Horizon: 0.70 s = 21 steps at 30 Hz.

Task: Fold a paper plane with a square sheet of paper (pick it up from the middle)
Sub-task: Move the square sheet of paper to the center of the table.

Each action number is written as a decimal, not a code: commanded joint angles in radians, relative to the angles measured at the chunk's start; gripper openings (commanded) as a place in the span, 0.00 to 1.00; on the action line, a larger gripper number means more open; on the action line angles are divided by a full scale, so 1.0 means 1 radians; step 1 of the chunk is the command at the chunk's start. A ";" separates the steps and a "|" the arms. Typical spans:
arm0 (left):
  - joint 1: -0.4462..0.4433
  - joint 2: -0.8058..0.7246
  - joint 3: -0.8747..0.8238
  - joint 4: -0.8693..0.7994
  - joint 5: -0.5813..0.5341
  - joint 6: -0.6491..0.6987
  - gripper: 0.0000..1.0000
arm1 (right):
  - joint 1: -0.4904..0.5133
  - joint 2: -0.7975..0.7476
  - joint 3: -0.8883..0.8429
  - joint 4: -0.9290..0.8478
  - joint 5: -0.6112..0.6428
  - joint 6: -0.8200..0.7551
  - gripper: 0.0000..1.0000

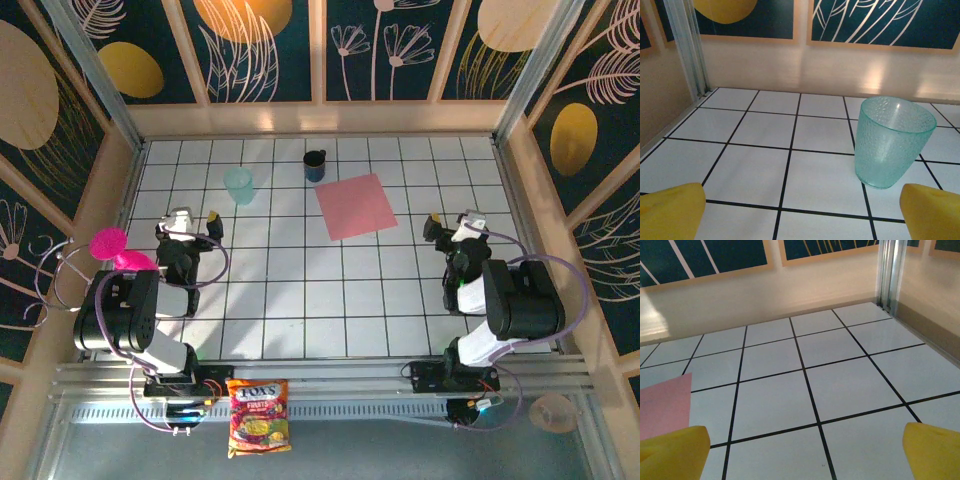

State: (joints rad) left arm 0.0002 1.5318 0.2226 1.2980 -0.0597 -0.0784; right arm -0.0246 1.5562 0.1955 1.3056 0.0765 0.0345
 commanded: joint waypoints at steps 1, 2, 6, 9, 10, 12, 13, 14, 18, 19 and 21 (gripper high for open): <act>0.007 0.002 0.000 0.036 0.018 0.009 0.99 | 0.008 0.005 0.017 0.031 -0.006 -0.011 0.99; 0.007 0.002 -0.002 0.035 0.018 0.009 0.99 | 0.008 0.005 0.017 0.032 -0.007 -0.012 0.99; 0.006 0.002 -0.003 0.038 0.018 0.011 0.99 | 0.008 0.005 0.017 0.032 -0.007 -0.011 0.99; 0.006 0.002 -0.003 0.038 0.019 0.009 0.99 | 0.008 0.005 0.016 0.031 -0.007 -0.010 0.99; 0.007 0.003 -0.003 0.038 0.018 0.010 0.99 | 0.009 0.005 0.017 0.031 -0.007 -0.011 0.99; 0.007 0.003 -0.002 0.037 0.013 0.009 0.99 | 0.008 0.005 0.017 0.031 -0.008 -0.012 0.99; 0.007 0.004 0.003 0.027 -0.006 0.002 0.99 | 0.009 0.004 0.018 0.029 -0.009 -0.012 0.99; 0.008 0.004 0.012 0.011 -0.025 -0.006 0.99 | 0.008 0.005 0.019 0.030 -0.009 -0.011 0.99; 0.006 0.004 0.009 0.017 -0.028 -0.007 0.99 | 0.007 0.005 0.018 0.029 -0.008 -0.011 0.99; 0.007 0.004 0.008 0.017 -0.028 -0.006 0.99 | 0.008 0.005 0.018 0.028 -0.008 -0.011 0.99; 0.007 0.004 0.009 0.017 -0.028 -0.007 0.99 | 0.008 0.005 0.018 0.028 -0.009 -0.012 0.99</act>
State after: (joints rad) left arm 0.0002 1.5318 0.2226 1.2976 -0.0799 -0.0788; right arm -0.0246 1.5562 0.1955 1.3056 0.0765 0.0345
